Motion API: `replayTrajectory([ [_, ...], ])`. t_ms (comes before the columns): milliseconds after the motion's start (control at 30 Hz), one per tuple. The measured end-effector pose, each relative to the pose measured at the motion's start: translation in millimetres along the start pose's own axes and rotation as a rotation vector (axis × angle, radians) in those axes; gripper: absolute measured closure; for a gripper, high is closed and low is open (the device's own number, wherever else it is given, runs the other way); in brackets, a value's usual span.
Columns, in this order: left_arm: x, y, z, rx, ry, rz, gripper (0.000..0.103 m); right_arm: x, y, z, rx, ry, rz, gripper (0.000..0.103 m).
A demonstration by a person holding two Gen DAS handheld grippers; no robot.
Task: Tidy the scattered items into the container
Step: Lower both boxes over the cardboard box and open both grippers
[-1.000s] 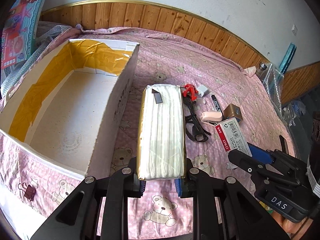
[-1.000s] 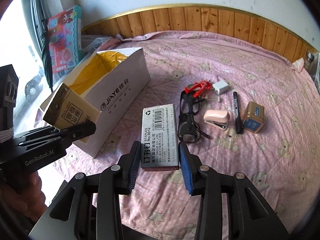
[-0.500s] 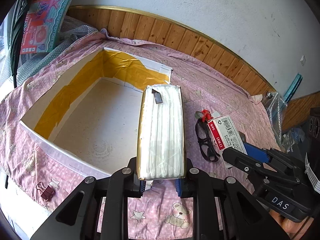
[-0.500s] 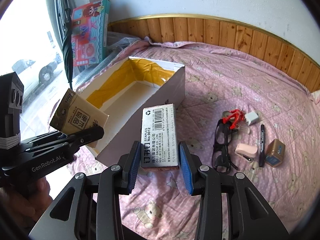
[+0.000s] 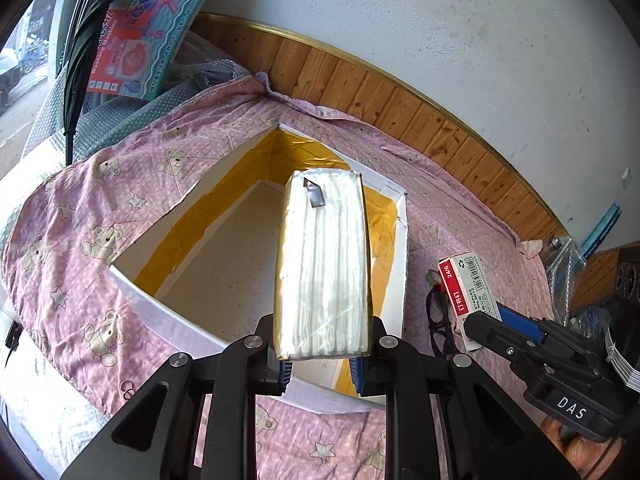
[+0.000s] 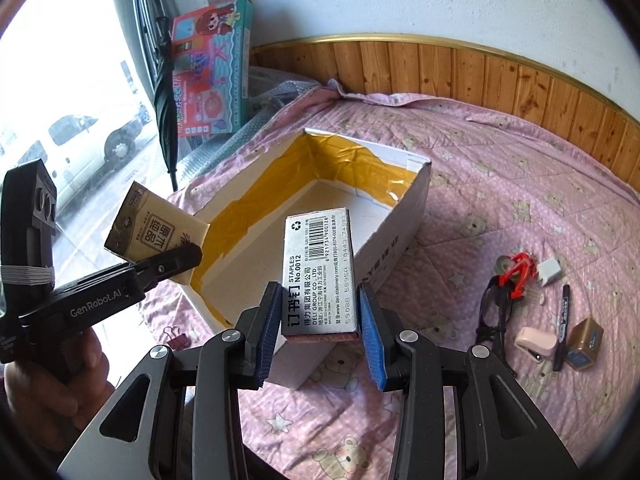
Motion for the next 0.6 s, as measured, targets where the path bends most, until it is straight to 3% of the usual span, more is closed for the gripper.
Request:
replayTrajectory([
  [267, 26.6, 24.2, 3.7, -0.023, 0.047, -0.045, 0.08, 16.0, 25.2, 18.9, -0.007, 0.049, -0.028, 0.063],
  [600, 36.7, 28.3, 29.2, 0.017, 0.107, -0.046, 0.08, 23.3, 36.8, 55.7, 0.021, 0.091, -0.032, 0.063],
])
Point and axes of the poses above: each gripper's, at about its wrist camera, not at the fingertips, and z roughly the way its jaws point, x to its left, y to its top, the point moved 6 cm from there along z, roughly the way its jaws point, and after that the axes turned 15 degrees about -z, right-handed, at the moved point
